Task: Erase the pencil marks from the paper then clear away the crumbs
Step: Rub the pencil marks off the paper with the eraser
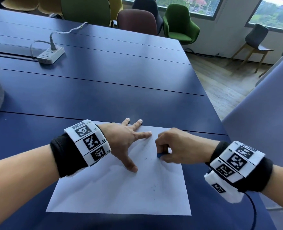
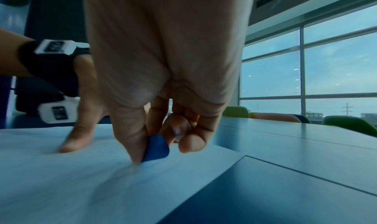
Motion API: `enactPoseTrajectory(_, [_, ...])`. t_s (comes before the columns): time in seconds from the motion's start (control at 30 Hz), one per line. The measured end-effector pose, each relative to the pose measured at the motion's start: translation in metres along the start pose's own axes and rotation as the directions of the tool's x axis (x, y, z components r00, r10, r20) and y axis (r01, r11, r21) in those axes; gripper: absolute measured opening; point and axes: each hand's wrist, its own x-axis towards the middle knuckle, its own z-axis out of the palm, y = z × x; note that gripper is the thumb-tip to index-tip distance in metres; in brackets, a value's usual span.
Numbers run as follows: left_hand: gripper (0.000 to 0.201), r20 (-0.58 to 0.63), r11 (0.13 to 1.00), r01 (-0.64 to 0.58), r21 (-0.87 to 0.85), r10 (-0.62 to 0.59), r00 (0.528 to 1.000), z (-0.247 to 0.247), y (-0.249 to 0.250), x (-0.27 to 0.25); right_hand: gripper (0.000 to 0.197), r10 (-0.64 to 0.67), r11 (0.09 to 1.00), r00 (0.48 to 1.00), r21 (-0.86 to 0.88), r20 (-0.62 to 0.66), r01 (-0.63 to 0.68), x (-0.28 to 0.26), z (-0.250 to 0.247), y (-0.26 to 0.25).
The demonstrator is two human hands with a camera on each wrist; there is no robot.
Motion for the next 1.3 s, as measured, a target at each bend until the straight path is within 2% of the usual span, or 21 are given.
enactPoseTrajectory(0.1, [0.123, -0.001, 1.000, 0.005, 0.004, -0.005, 1.000, -0.001, 0.000, 0.001, 0.002, -0.045, 0.998, 0.986, 0.041, 0.163, 0.039, -0.008, 0.004, -0.012])
enactPoseTrajectory(0.27, [0.122, 0.004, 1.000, 0.008, 0.012, -0.008, 1.000, 0.000, 0.001, -0.001, 0.005, 0.037, 0.999, 0.998, 0.026, -0.050, -0.035, 0.006, -0.005, 0.002])
enactPoseTrajectory(0.3, [0.121, 0.004, 1.000, 0.009, 0.011, -0.009, 1.000, -0.001, 0.001, -0.001, 0.004, 0.031, 0.999, 0.999, 0.028, -0.034, -0.030, 0.003, -0.002, 0.002])
enactPoseTrajectory(0.4, [0.122, 0.007, 1.000, 0.008, 0.007, -0.008, 1.000, -0.001, 0.001, -0.001, 0.003, -0.012, 0.997, 0.987, 0.081, 0.158, -0.001, -0.010, 0.005, -0.009])
enactPoseTrajectory(0.43, [0.122, 0.007, 1.000, 0.009, 0.008, -0.009, 1.000, -0.001, 0.001, -0.001, 0.004, -0.010, 0.996, 0.983, 0.091, 0.185, -0.007, -0.010, 0.004, -0.010])
enactPoseTrajectory(0.57, [0.121, 0.012, 1.000, 0.009, 0.010, -0.009, 1.000, -0.001, 0.001, -0.002, 0.007, 0.068, 0.995, 0.998, 0.076, -0.015, -0.067, 0.001, -0.005, 0.002])
enactPoseTrajectory(0.6, [0.121, 0.012, 1.000, 0.008, 0.011, -0.008, 1.000, -0.001, 0.001, -0.002, 0.007, 0.071, 0.995, 0.997, 0.078, -0.026, -0.069, -0.001, -0.003, 0.002])
enactPoseTrajectory(0.67, [0.121, 0.009, 1.000, 0.006, 0.008, -0.006, 1.000, -0.001, 0.001, -0.001, 0.004, 0.039, 0.997, 0.998, 0.059, 0.042, -0.041, -0.012, 0.005, -0.005])
enactPoseTrajectory(0.77, [0.122, 0.007, 1.000, 0.006, 0.009, -0.006, 1.000, 0.000, 0.000, 0.000, 0.003, -0.023, 0.997, 0.975, 0.078, 0.220, 0.005, -0.025, 0.012, -0.021])
enactPoseTrajectory(0.93, [0.121, 0.008, 1.000, 0.010, 0.006, -0.010, 1.000, 0.000, 0.000, 0.000, 0.004, 0.037, 0.998, 0.996, 0.053, 0.075, -0.041, -0.016, 0.003, -0.011])
enactPoseTrajectory(1.1, [0.121, 0.005, 1.000, 0.006, 0.004, -0.006, 1.000, 0.000, 0.000, -0.001, 0.002, -0.026, 0.996, 0.972, 0.087, 0.233, 0.006, -0.034, 0.015, -0.026])
enactPoseTrajectory(1.23, [0.121, 0.004, 1.000, 0.007, 0.010, -0.007, 1.000, -0.001, 0.001, -0.001, 0.005, 0.044, 0.995, 0.992, 0.089, 0.119, -0.055, -0.027, 0.008, -0.016])
enactPoseTrajectory(1.3, [0.121, 0.004, 1.000, 0.009, 0.007, -0.009, 1.000, -0.001, 0.001, -0.002, 0.006, 0.026, 0.996, 0.991, 0.081, 0.128, -0.037, -0.032, 0.012, -0.022])
